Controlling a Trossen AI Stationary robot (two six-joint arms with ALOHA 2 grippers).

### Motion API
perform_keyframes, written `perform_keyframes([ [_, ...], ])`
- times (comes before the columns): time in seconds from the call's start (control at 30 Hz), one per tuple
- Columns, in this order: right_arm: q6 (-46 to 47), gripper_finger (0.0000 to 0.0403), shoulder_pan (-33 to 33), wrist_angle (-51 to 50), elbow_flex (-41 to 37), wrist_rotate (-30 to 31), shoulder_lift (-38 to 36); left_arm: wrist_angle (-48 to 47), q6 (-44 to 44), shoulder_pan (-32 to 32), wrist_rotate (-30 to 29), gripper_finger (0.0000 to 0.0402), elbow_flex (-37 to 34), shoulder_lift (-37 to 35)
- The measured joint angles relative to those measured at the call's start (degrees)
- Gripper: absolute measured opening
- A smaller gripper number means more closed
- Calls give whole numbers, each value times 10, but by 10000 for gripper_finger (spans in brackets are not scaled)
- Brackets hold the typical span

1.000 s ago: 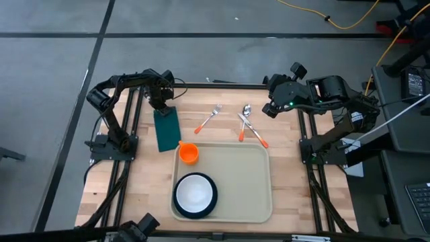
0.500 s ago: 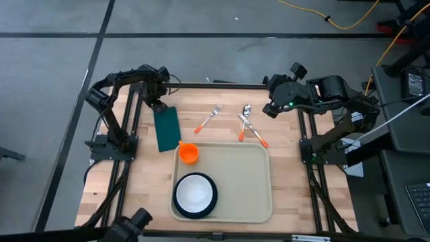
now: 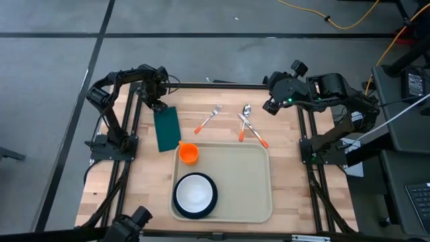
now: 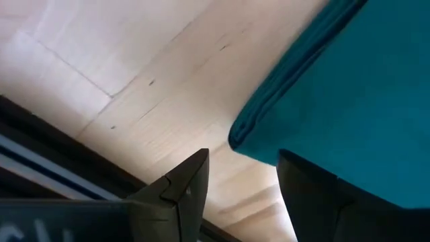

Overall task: Set up tray
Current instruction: Put the napkin on the tray to the right of the plate

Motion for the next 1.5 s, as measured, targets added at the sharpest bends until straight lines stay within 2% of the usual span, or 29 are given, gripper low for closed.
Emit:
perform_keyframes([
  [0.27, 1, 87, 0, 0, 0, 0, 0, 4, 2, -19, -25, 169, 0, 26],
  [0.7, 4, 87, 0, 0, 0, -7, 0, 25, 32, -21, 23, 165, 0, 32],
  [0.83, 4, 87, 0, 0, 0, -15, 0, 25, 32, -21, 23, 130, 0, 32],
  [1.03, 3, 87, 0, 0, 0, -15, 0, 20, 45, -21, 27, 19, 0, 32],
  [1.07, 2, 87, 0, 0, 0, -15, 0, 18, 46, -21, 28, 12, 0, 32],
  [1.27, 2, 87, 0, 0, 0, -15, 0, -5, 48, -28, 29, 3, 6, 32],
  [1.37, 1, 87, 0, -3, 0, -15, 0, -40, 52, -39, 44, 2, 22, 30],
  [1.5, -1, 87, 0, -4, 0, -25, 0, -76, 55, -56, 35, 2, 56, 12],
])
